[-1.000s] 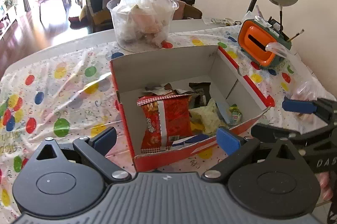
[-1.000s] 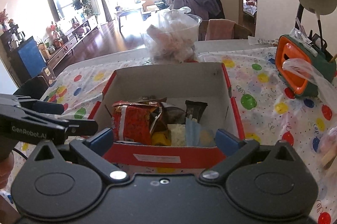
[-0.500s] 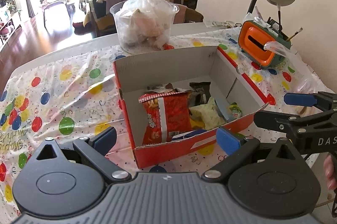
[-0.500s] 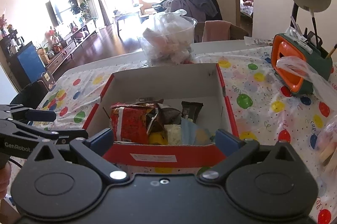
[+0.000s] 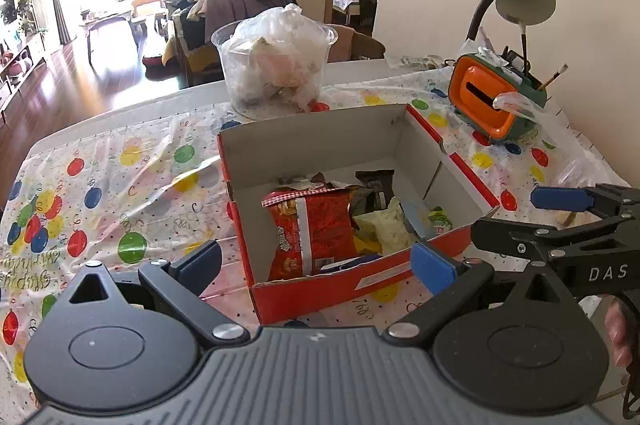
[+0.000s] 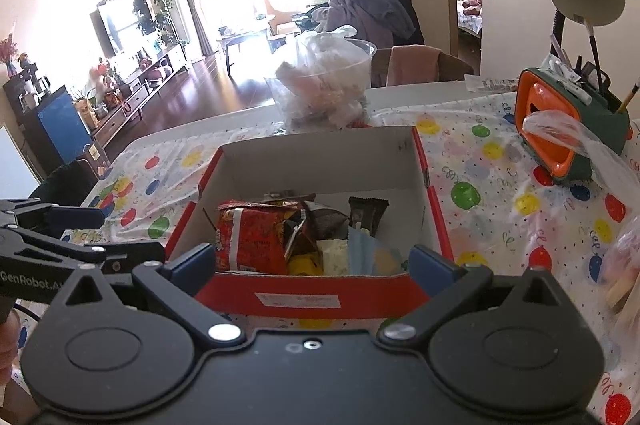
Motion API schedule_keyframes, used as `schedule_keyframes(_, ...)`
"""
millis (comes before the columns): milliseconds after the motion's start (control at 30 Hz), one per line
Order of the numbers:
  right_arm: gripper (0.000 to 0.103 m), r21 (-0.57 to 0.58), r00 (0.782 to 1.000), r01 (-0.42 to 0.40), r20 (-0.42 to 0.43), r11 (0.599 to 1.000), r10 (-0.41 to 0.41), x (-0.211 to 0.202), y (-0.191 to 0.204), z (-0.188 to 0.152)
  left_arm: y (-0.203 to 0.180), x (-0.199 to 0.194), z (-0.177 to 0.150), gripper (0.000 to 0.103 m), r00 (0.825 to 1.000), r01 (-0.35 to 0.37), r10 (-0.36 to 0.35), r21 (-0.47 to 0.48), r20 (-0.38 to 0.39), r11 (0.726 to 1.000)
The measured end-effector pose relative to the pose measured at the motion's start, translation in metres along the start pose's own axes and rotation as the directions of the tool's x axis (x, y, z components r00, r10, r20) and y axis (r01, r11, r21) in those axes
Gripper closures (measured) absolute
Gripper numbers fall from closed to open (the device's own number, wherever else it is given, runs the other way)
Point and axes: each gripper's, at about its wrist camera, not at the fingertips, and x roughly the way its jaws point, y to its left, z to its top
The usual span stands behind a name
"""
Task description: Organize snacks
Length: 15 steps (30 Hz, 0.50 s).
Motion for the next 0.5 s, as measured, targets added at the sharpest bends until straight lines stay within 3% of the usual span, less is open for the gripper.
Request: schedule_keyframes(500, 0.000, 0.013, 1.000, -0.002, -0.010, 1.000, 0.003, 0.0001, -0.0002, -0.0040, -0.0004, 0.0004, -0.0007, 0.001, 1.000, 0.004, -0.004, -0.007, -0.001, 1.000)
